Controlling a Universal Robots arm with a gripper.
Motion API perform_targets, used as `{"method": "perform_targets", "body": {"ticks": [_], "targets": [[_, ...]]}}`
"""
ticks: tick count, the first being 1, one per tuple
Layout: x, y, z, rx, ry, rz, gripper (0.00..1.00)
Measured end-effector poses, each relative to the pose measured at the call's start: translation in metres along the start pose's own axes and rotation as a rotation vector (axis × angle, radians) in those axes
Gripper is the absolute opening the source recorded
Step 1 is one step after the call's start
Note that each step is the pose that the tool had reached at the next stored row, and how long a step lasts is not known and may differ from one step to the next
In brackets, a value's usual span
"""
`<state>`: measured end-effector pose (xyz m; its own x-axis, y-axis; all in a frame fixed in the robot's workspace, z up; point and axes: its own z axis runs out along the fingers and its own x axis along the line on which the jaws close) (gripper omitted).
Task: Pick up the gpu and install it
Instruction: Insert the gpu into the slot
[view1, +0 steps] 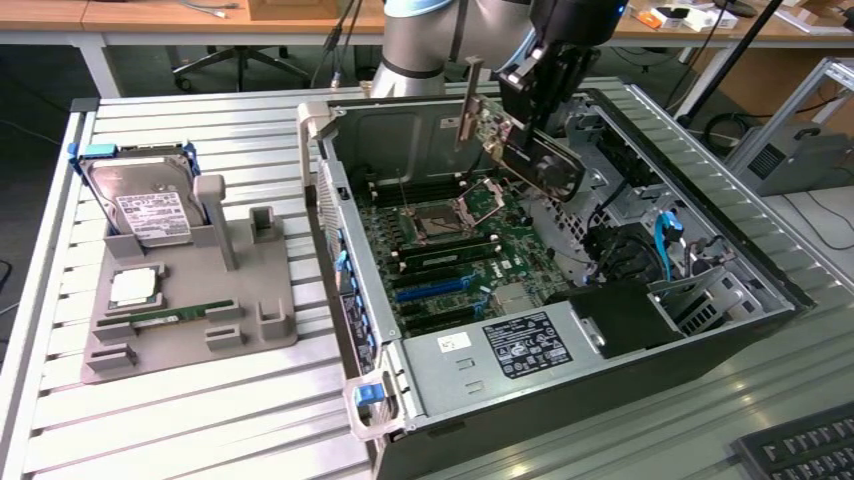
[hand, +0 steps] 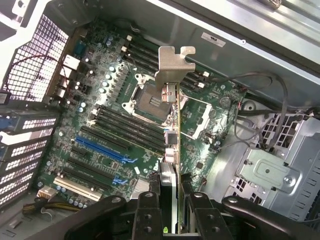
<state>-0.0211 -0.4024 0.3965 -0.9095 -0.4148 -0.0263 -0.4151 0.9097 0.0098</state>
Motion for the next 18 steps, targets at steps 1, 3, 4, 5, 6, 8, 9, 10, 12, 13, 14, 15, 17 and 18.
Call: {"method": "perform_targets", "body": {"ticks": [1, 3, 4, 5, 6, 8, 9, 10, 12, 13, 14, 15, 17, 18], "targets": [[0.0, 0.0, 0.0, -0.0002, 0.0001, -0.007, 0.26], [0.0, 0.0, 0.0, -0.0005, 0.0002, -0.019, 0.26], [0.0, 0.0, 0.0, -0.0007, 0.0003, -0.026, 0.26], [0.0, 0.0, 0.0, -0.0009, 0.0003, -0.032, 0.26], [0.0, 0.0, 0.0, -0.001, 0.0003, -0.038, 0.26], [0.0, 0.0, 0.0, -0.0013, 0.0005, -0.048, 0.26], [0.0, 0.0, 0.0, -0.0014, 0.0005, -0.052, 0.26], [0.0, 0.0, 0.0, -0.0015, 0.0005, -0.056, 0.26], [0.0, 0.0, 0.0, -0.0017, 0.0007, -0.066, 0.26], [0.0, 0.0, 0.0, -0.0018, 0.0007, -0.07, 0.26], [0.0, 0.0, 0.0, -0.002, 0.0007, -0.074, 0.26], [0.0, 0.0, 0.0, -0.002, 0.0008, -0.077, 0.26], [0.0, 0.0, 0.0, -0.0022, 0.0008, -0.085, 0.26], [0.0, 0.0, 0.0, -0.0023, 0.0009, -0.089, 0.26]]}}
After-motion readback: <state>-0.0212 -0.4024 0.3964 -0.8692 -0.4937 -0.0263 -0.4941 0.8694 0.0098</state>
